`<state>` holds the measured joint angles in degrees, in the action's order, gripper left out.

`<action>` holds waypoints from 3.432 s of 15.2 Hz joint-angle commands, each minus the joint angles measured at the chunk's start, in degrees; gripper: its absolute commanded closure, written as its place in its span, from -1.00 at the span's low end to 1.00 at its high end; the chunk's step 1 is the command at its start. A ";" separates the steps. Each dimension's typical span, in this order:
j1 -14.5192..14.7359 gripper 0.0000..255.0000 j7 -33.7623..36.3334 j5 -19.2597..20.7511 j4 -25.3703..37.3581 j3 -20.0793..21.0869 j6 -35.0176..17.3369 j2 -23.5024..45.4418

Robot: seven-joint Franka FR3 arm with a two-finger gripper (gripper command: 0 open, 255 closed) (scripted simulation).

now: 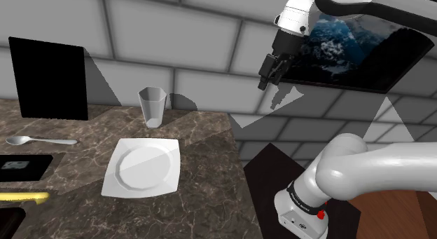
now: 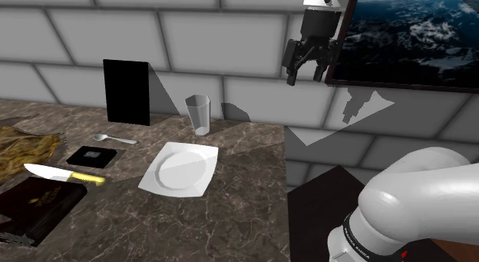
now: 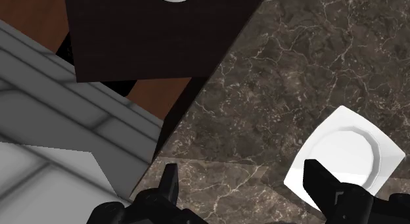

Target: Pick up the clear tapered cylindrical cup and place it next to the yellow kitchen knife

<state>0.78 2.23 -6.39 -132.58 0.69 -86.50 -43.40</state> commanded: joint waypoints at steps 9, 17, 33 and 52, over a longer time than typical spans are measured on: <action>0.69 -1.00 4.70 -2.38 1.36 4.61 -13.77 12.92; 1.07 -1.00 9.76 -2.17 7.83 8.45 -24.93 28.36; 4.02 -1.00 20.88 5.50 34.33 11.04 -34.48 61.10; 4.45 1.00 21.21 6.04 32.21 10.90 -39.26 63.79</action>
<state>5.23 23.44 -0.35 -100.37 11.59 -125.76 20.38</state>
